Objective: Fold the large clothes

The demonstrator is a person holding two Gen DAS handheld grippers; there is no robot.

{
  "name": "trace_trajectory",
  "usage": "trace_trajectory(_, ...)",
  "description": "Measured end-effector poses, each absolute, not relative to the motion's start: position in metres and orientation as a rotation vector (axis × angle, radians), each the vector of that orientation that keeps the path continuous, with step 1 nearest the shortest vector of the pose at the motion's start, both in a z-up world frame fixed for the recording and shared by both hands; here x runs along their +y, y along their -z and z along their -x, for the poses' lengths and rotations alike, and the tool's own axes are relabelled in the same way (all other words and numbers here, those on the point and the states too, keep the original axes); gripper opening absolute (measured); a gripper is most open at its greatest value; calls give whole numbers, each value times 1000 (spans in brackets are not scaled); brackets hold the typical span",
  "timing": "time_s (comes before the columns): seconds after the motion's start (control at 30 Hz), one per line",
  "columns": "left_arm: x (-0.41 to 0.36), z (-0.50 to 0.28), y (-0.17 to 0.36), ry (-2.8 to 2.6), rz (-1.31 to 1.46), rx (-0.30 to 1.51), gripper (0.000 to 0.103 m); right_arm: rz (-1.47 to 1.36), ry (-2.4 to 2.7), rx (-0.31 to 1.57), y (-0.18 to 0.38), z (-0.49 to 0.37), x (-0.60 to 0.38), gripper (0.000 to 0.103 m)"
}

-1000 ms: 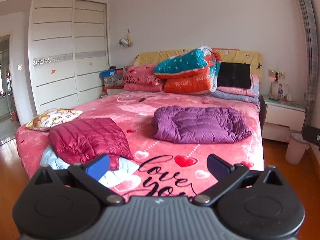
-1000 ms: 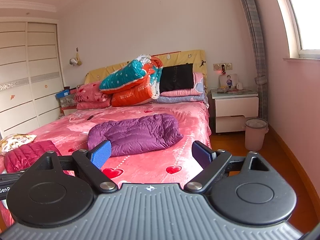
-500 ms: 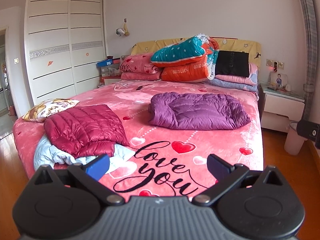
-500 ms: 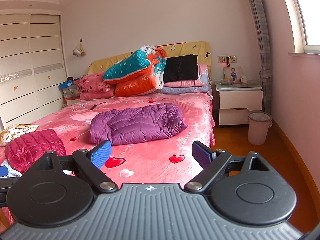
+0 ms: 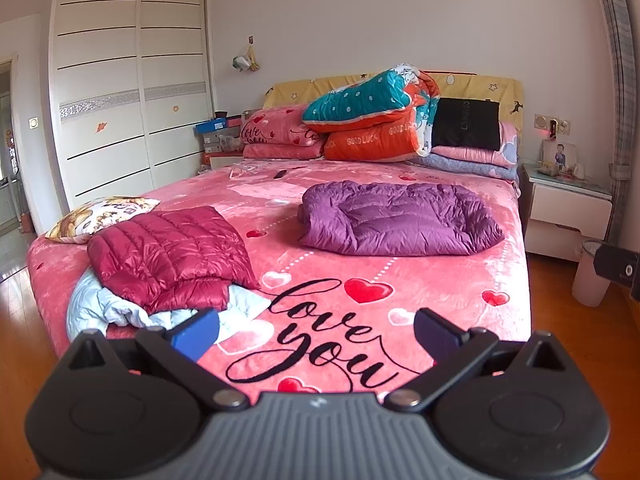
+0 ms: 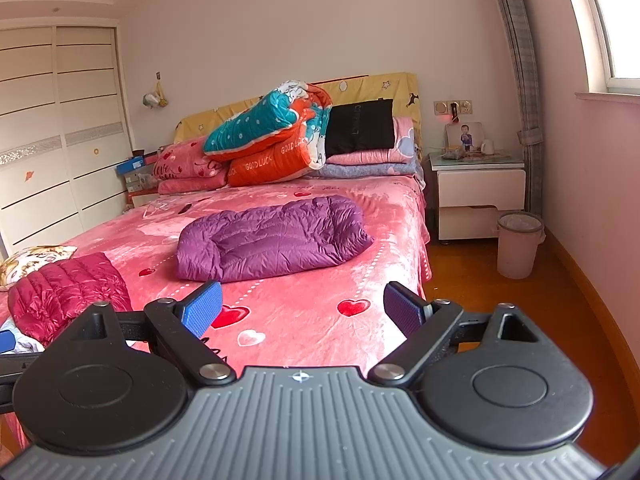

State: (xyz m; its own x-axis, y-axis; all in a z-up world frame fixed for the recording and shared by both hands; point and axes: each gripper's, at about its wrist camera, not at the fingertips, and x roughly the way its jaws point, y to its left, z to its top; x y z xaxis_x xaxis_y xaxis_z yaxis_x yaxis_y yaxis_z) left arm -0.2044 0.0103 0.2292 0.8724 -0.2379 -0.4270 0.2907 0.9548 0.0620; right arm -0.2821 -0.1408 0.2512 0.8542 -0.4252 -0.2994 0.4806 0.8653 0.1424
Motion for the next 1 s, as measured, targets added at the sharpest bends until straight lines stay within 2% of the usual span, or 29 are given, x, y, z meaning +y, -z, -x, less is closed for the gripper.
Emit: trace_trajectory(1.0, 5, 197, -215, 284, -136, 468, 103, -239, 461, 285, -244, 279, -145, 103)
